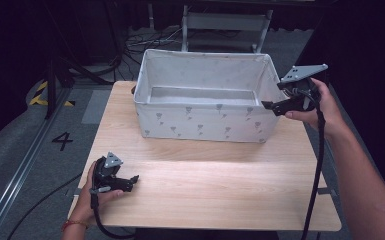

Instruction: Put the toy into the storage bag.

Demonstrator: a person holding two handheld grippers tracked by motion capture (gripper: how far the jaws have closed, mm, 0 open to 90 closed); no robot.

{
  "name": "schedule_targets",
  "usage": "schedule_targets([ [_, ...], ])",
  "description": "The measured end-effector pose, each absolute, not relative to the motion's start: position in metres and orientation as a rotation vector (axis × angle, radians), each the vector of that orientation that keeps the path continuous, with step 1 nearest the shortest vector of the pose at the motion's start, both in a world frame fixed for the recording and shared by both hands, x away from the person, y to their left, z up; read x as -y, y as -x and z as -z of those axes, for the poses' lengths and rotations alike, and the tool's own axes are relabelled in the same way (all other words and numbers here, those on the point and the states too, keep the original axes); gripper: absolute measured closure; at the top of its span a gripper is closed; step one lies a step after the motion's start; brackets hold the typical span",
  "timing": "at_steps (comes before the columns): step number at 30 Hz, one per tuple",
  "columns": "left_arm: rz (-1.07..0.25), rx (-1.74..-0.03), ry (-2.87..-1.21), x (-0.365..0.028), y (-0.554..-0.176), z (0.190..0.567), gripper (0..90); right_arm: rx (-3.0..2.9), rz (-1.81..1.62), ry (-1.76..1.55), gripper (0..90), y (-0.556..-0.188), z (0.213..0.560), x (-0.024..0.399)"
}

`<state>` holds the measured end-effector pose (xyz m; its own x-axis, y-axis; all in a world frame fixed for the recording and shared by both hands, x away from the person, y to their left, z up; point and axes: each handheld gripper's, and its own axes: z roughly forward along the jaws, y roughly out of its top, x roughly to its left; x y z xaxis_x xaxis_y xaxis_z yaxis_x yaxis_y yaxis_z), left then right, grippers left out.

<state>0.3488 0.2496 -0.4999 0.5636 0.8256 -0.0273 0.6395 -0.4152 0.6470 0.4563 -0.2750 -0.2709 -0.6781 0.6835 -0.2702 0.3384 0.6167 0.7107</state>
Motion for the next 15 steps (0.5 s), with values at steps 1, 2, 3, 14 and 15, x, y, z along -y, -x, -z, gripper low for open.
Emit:
schedule_targets([
  [1, -0.396, -1.167, -2.186, -0.250, -0.349, 0.500, 3.2, -2.312, -0.855, -0.802, 22.3, -0.454, 0.272, 0.275],
  [2, -0.396, -1.168, -2.186, -0.250, -0.349, 0.500, 3.2, -2.310, -0.852, -0.796, 22.1, -0.451, 0.273, 0.276],
  [3, -0.396, -1.168, -2.185, -0.250, -0.349, 0.500, 3.2, -2.307, -0.860, -0.792, 22.1, -0.450, 0.274, 0.277],
  [14, -0.395, -1.167, -2.185, -0.250, -0.349, 0.500, 3.2, -2.277, -0.895, -0.753, 18.0, -0.418, 0.283, 0.282],
  [15, -0.396, -1.169, -2.186, -0.250, -0.349, 0.500, 3.2, -2.276, -0.891, -0.749, 17.7, -0.416, 0.284, 0.282],
])
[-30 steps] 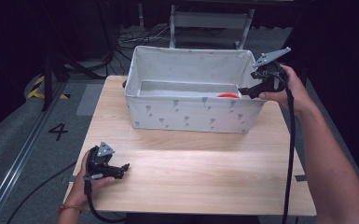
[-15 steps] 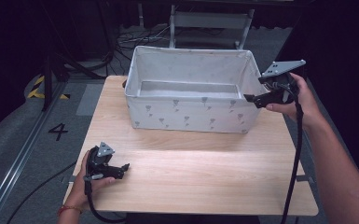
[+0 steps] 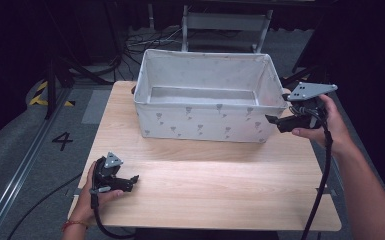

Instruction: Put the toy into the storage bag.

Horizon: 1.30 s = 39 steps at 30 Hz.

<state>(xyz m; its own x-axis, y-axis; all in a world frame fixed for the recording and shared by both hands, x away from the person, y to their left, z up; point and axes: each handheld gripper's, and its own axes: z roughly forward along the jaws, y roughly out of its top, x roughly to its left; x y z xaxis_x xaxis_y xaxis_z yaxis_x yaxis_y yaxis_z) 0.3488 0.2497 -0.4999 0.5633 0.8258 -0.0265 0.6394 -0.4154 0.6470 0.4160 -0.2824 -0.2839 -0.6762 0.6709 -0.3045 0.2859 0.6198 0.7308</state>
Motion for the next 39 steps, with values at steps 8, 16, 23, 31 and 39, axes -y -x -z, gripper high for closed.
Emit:
schedule_targets([
  [8, -0.398, -1.170, -2.183, -0.250, -0.349, 0.500, 3.2, -2.231, -0.860, -0.753, 16.6, -0.399, 0.293, 0.289],
  [16, -0.399, -1.171, -2.180, -0.249, -0.349, 0.500, 3.2, -2.246, -0.850, -0.766, 17.5, -0.384, 0.313, 0.297],
  [23, -0.402, -1.172, -2.180, -0.249, -0.349, 0.500, 3.2, -2.264, -0.817, -0.783, 17.6, -0.378, 0.340, 0.303],
  [31, -0.400, -1.170, -2.180, -0.250, -0.349, 0.500, 3.2, -2.291, -0.832, -0.802, 17.6, -0.375, 0.361, 0.308],
  [39, -0.403, -1.171, -2.180, -0.249, -0.349, 0.500, 3.2, -2.330, -0.900, -0.834, 17.5, -0.371, 0.389, 0.315],
])
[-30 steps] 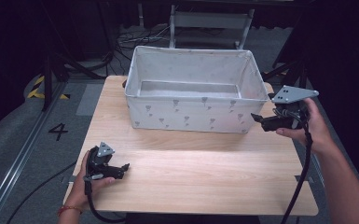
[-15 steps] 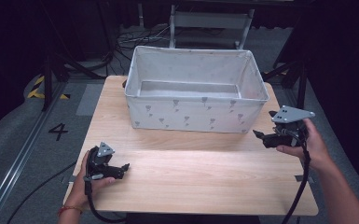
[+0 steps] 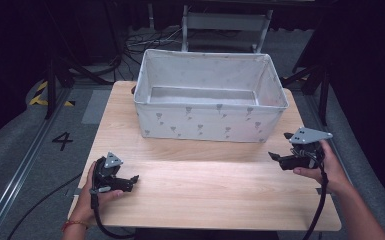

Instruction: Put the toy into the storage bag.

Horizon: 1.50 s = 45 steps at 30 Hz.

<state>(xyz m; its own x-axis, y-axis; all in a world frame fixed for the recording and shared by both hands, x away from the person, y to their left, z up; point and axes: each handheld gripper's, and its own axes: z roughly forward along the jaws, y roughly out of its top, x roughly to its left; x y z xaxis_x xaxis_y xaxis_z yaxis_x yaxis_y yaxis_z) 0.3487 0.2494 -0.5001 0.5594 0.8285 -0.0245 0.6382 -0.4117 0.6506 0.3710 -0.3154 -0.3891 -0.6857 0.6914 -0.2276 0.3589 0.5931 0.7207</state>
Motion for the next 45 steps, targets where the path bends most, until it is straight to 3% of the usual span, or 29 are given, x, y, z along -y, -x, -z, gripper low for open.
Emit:
schedule_targets([
  [34, -0.400, -1.170, -2.184, -0.250, -0.349, 0.500, 3.1, -2.369, -1.025, -1.075, 19.9, -0.328, 0.503, 0.376],
  [45, -0.404, -1.173, -2.177, -0.249, -0.348, 0.500, 3.2, -2.359, -1.032, -1.149, 16.2, -0.324, 0.506, 0.383],
])
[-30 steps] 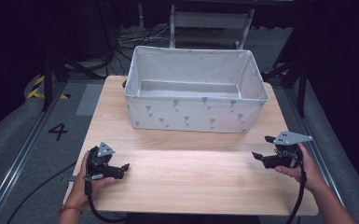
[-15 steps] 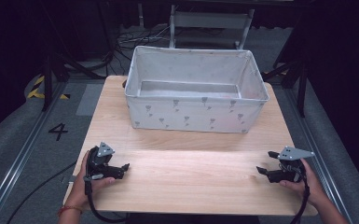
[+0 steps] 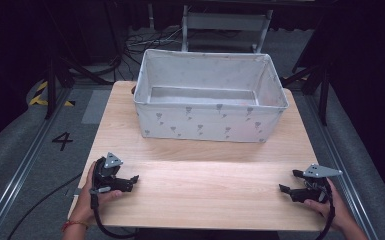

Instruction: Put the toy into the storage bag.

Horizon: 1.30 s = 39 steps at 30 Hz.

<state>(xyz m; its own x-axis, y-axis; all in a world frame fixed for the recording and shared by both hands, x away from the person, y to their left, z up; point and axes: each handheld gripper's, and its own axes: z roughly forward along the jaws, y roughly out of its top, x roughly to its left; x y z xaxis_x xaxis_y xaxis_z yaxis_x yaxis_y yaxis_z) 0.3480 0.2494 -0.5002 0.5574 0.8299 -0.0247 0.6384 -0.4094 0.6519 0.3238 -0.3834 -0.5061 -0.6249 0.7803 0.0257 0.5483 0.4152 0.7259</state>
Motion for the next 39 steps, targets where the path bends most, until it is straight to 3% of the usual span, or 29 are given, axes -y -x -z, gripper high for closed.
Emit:
schedule_targets([
  [39, -0.403, -1.176, -2.177, -0.2497, -0.3478, 0.5001, 3.0, -2.358, -1.033, -1.150, 15.6, -0.3243, 0.5061, 0.3833],
])
